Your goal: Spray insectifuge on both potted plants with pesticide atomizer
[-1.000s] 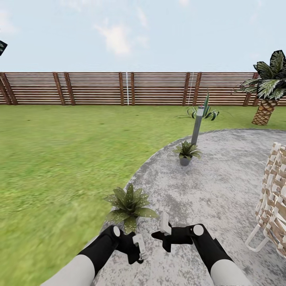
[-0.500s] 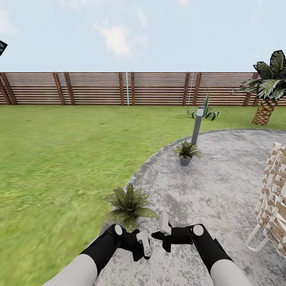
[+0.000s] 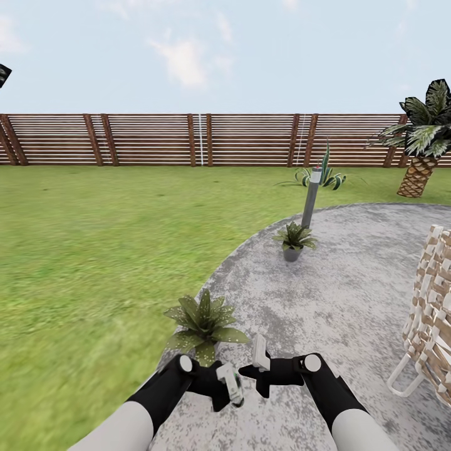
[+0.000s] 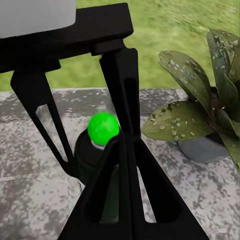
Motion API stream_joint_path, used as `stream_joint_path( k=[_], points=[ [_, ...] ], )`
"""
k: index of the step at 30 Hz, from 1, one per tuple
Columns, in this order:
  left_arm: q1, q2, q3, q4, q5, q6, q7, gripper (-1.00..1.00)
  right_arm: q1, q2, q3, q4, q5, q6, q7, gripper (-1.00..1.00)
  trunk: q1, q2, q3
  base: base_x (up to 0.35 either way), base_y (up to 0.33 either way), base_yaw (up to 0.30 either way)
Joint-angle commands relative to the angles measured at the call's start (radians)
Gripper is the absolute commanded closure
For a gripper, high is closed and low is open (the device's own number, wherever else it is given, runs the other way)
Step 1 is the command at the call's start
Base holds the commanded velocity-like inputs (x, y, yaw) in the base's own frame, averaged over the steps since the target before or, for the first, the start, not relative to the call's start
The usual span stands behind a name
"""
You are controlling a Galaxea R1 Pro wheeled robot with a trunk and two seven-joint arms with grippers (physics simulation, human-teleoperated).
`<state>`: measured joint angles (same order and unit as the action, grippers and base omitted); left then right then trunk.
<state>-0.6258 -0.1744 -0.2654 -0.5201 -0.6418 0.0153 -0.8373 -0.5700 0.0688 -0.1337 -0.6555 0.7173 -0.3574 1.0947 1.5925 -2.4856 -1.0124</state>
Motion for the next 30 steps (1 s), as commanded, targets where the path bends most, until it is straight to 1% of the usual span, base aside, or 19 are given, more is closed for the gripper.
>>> stream_joint_path(
  k=[1, 5, 20, 25, 30],
  points=[
    [0.0, 0.0, 0.0, 0.0, 0.003, -0.005, -0.003, 1.0, -0.001, 0.002, -0.008, -0.001, 0.008, -0.005, 0.005, 1.0, 0.0, 0.0, -0.001, 0.0, 0.0, 0.0],
    [0.0, 0.0, 0.0, 0.002, 0.011, -0.01, -0.002, 1.0, -0.001, 0.002, -0.008, -0.001, 0.008, -0.005, 0.005, 1.0, 0.0, 0.0, -0.001, 0.0, 0.0, 0.0],
    [0.0, 0.0, 0.0, 0.002, 0.013, -0.011, 0.0, 1.0, -0.001, 0.002, -0.009, 0.0, 0.008, -0.005, 0.004, 1.0, 0.0, 0.0, -0.001, 0.0, 0.0, 0.0],
    [0.0, 0.0, 0.0, 0.002, 0.032, -0.012, 0.001, 1.0, -0.001, 0.002, -0.008, 0.0, 0.01, -0.005, 0.004, 1.0, 0.0, 0.0, -0.001, 0.0, 0.0, 0.0],
    [0.0, 0.0, 0.0, 0.002, 0.034, -0.012, 0.001, 1.0, -0.001, 0.002, -0.008, 0.001, 0.01, -0.005, 0.004, 1.0, 0.0, 0.0, -0.001, 0.0, 0.0, 0.0]
  ],
)
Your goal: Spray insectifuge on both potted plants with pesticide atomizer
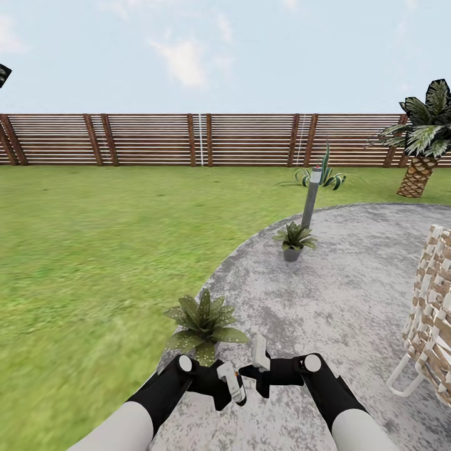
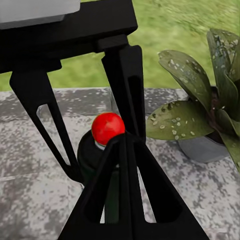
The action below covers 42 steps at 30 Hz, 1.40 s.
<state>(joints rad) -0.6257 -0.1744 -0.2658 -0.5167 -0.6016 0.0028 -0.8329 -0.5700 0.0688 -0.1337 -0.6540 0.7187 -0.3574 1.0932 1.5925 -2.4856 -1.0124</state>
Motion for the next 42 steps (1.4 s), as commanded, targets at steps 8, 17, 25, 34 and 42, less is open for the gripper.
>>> stream_joint_path(
  k=[8, 17, 25, 34, 42],
  points=[
    [-0.001, 0.0, 0.002, 0.003, -0.005, 0.0, -0.003, 1.0, -0.001, 0.002, -0.008, -0.001, 0.008, -0.005, 0.005, 1.0, 0.0, 0.0, -0.001, 0.0, 0.0, 0.0],
    [0.0, 0.146, -0.004, 0.149, -0.028, -0.003, 0.11, 1.0, -0.001, 0.002, -0.009, 0.001, 0.01, -0.005, 0.004, 1.0, 0.0, 0.0, -0.001, 0.0, 0.0, 0.0],
    [0.051, 0.34, 0.002, 0.149, -0.027, -0.004, 0.113, 1.0, -0.001, -0.001, -0.013, 0.031, 0.012, -0.009, -0.005, -1.0, 0.0, 0.0, -0.001, 0.0, 0.0, 0.0],
    [0.057, 0.364, 0.014, 0.256, 0.213, -0.085, 0.287, 1.0, 0.003, -0.062, -0.071, 0.421, -0.04, -0.045, -0.748, -1.0, 0.0, 0.0, -0.001, 0.0, 0.0, 0.0],
    [0.12, 0.357, 0.013, 0.371, 0.616, -0.297, 0.618, 1.0, 0.133, -0.078, -0.079, 0.505, -0.247, -0.319, -1.16, -1.0, 0.0, 0.0, -0.001, 0.0, 0.0, 0.0]
  ],
)
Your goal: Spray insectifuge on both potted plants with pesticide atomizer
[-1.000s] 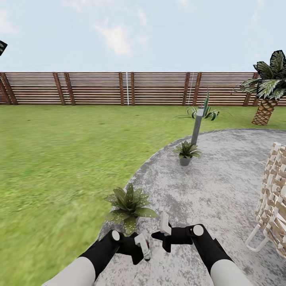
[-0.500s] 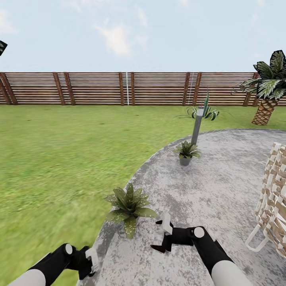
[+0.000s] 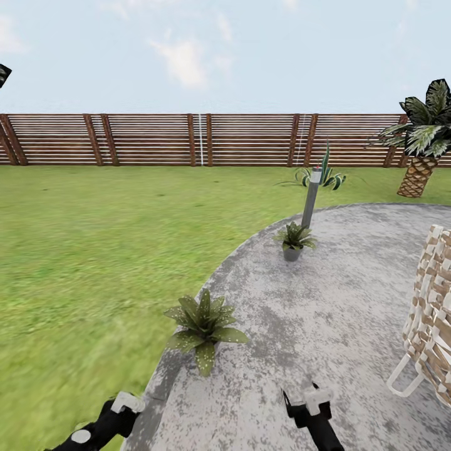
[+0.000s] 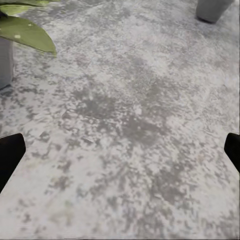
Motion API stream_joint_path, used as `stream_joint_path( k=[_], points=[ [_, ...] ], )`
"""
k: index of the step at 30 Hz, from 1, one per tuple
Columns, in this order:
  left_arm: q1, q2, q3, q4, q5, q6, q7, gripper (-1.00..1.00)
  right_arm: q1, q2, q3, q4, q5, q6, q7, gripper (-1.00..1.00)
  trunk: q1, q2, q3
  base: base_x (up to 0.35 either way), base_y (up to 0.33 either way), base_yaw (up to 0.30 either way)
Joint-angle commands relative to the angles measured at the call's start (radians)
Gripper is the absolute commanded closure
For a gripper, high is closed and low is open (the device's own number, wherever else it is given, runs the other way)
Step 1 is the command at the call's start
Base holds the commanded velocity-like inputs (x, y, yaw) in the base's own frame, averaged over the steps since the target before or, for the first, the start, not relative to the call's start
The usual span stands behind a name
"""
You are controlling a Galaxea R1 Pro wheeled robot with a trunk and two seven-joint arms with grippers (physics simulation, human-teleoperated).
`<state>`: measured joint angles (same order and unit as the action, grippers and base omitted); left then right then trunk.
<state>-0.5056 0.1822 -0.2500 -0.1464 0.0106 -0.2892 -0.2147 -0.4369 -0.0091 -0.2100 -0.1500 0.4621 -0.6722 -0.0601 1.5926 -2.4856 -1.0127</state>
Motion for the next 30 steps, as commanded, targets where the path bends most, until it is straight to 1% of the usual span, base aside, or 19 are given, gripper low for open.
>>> stream_joint_path(
  k=[1, 2, 3, 5, 6, 8, 10, 12, 14, 20, 30],
  points=[
    [0.014, -0.002, -0.003, 0.002, 0.048, -0.031, 0.028, 1.0, 0.01, 0.0, -0.003, 0.002, -0.015, -0.029, -0.013, -1.0, 0.0, 0.0, -0.001, 0.0, 0.0, 0.0],
    [0.023, -0.003, -0.003, 0.004, 0.085, -0.047, 0.048, 1.0, 0.017, 0.0, -0.003, 0.002, -0.035, -0.051, -0.016, -1.0, 0.0, 0.0, -0.001, 0.0, 0.0, 0.0],
    [0.028, -0.003, -0.003, 0.009, 0.115, -0.056, 0.062, 1.0, 0.027, 0.0, -0.003, 0.003, -0.051, -0.068, -0.018, -1.0, 0.0, 0.0, -0.001, 0.0, 0.0, 0.0],
    [0.04, -0.001, -0.003, 0.032, 0.171, -0.063, 0.075, 1.0, 0.037, 0.001, -0.003, 0.003, -0.063, -0.081, -0.019, -1.0, 0.0, 0.0, -0.001, 0.0, 0.0, 0.0],
    [0.044, 0.0, -0.003, 0.04, 0.194, -0.065, 0.077, 1.0, 0.039, 0.001, -0.003, 0.003, -0.066, -0.083, -0.019, -1.0, 0.0, 0.0, -0.001, 0.0, 0.0, 0.0],
    [0.051, -0.001, -0.003, 0.046, 0.214, -0.066, 0.079, 1.0, 0.041, 0.004, -0.002, 0.005, -0.065, -0.08, -0.015, -1.0, 0.0, 0.0, -0.001, 0.0, 0.0, 0.0],
    [0.057, -0.001, -0.003, 0.048, 0.22, -0.067, 0.08, 1.0, 0.041, 0.007, -0.002, 0.036, -0.064, -0.077, -0.014, -1.0, 0.0, 0.0, -0.001, 0.0, 0.0, 0.0],
    [0.065, 0.0, -0.003, 0.048, 0.222, -0.067, 0.08, 1.0, 0.042, 0.009, -0.002, 0.097, -0.065, -0.076, -0.015, -1.0, 0.0, 0.0, -0.001, 0.0, 0.0, 0.0],
    [0.067, -0.001, -0.003, 0.048, 0.222, -0.067, 0.08, 1.0, 0.045, 0.009, -0.002, 0.116, -0.065, -0.076, -0.014, -1.0, 0.0, 0.0, -0.001, 0.0, 0.0, 0.0],
    [0.07, -0.003, -0.003, 0.049, 0.223, -0.067, 0.08, 1.0, 0.08, 0.006, -0.002, 0.125, -0.065, -0.075, -0.013, -1.0, 0.0, 0.0, -0.001, 0.0, 0.0, 0.0],
    [0.07, -0.005, -0.004, 0.048, 0.224, -0.067, 0.08, 1.0, 0.084, 0.006, -0.002, 0.125, -0.065, -0.075, -0.013, -1.0, 0.0, 0.0, -0.001, 0.0, 0.0, 0.0]
  ],
)
